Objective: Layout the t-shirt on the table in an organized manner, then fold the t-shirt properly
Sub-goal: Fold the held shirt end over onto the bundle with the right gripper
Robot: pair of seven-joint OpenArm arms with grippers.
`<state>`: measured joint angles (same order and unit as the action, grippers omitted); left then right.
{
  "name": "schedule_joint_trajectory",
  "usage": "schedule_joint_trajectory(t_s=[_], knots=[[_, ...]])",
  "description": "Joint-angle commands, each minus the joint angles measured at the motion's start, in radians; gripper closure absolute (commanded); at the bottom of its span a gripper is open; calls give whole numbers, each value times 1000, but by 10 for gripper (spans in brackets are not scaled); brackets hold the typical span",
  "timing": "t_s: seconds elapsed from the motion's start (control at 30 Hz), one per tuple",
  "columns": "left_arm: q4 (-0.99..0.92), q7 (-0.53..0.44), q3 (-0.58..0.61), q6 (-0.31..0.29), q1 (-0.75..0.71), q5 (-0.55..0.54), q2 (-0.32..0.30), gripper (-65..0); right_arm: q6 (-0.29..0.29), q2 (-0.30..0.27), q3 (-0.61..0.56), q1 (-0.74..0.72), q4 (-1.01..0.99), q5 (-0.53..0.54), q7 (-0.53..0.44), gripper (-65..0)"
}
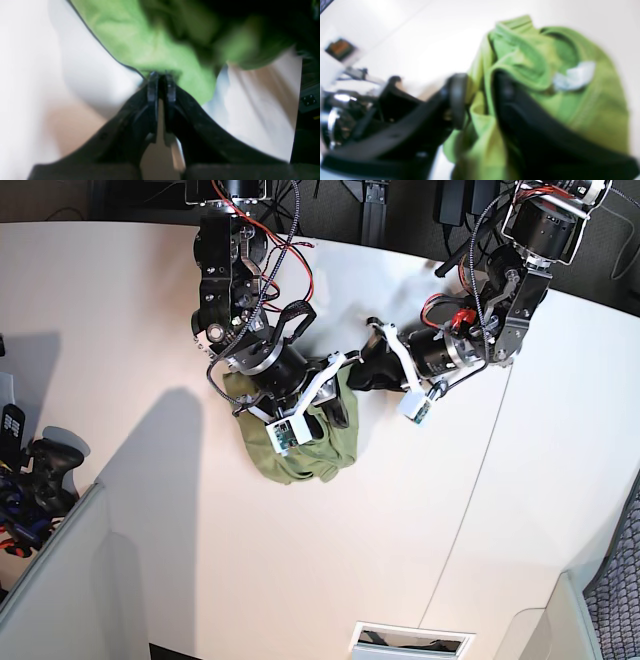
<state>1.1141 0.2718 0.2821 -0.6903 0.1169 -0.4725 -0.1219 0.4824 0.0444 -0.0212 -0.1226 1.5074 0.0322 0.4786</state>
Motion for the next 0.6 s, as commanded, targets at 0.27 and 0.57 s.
schedule_joint_trajectory(t_s=[0.27, 0.57], knots=[[21, 18, -2, -8, 8, -69, -29, -39, 0, 20, -8, -35, -12, 60, -41, -312], [113, 69, -2, -8, 7, -128, -115, -39, 0, 20, -37, -35, 63, 25, -34, -312]])
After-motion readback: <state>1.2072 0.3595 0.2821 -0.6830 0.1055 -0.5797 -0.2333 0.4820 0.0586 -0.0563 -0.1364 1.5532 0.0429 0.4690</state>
